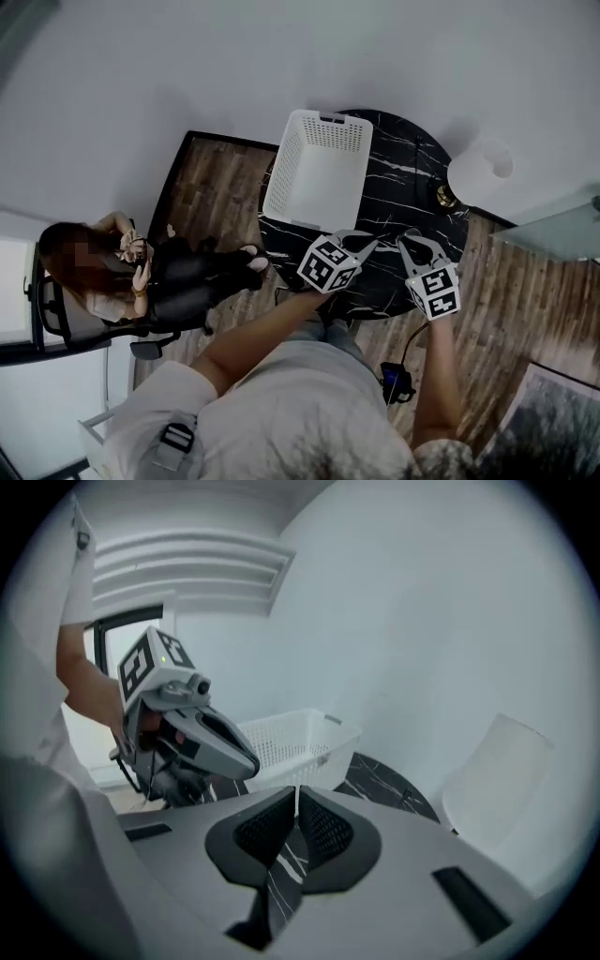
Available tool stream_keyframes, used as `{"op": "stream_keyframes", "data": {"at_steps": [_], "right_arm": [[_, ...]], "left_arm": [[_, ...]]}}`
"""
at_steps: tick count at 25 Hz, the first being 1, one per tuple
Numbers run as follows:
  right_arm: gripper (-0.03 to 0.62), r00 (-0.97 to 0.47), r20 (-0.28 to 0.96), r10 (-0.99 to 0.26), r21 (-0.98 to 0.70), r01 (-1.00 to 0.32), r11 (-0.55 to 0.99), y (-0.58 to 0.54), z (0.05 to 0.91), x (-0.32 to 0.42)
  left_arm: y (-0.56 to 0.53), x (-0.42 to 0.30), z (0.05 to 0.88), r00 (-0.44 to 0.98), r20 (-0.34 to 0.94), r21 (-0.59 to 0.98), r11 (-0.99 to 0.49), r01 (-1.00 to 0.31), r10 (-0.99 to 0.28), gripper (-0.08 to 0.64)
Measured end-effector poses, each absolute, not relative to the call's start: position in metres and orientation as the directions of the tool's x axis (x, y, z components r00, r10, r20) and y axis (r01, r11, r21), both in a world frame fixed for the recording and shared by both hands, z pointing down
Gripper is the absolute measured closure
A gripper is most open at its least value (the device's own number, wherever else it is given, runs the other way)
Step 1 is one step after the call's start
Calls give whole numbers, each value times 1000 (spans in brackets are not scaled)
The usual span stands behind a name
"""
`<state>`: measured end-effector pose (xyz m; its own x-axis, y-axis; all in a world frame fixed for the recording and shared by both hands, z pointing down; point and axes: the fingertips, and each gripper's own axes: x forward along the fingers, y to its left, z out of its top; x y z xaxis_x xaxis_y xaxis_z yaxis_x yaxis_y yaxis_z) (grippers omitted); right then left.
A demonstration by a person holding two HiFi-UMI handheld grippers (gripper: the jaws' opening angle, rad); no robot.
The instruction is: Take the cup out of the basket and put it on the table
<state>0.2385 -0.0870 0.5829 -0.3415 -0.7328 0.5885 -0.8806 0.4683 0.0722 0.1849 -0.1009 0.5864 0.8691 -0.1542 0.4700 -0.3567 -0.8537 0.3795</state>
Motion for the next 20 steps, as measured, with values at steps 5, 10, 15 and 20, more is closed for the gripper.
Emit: {"op": "stream_keyframes", "data": {"at_steps": [5, 10, 15, 20], "right_arm": [[575, -328, 405, -853, 63, -921, 384, -81, 507, 203], [575, -381, 224, -897, 20, -918, 395, -75, 440, 150], [575, -406, 108, -907, -11, -913, 407, -58, 392, 109], [575, -433, 8, -901, -141, -893, 428, -43, 358, 82]], "left_arm": [[-102, 151, 513, 904, 321, 335, -858, -388, -284, 555], [-95, 117, 451, 905, 210, 237, -879, -414, -370, 555], [-75, 88, 396, 905, 85, 176, -887, -426, -418, 555], [-51, 58, 361, 895, -1, 165, -883, -439, -445, 555]]}}
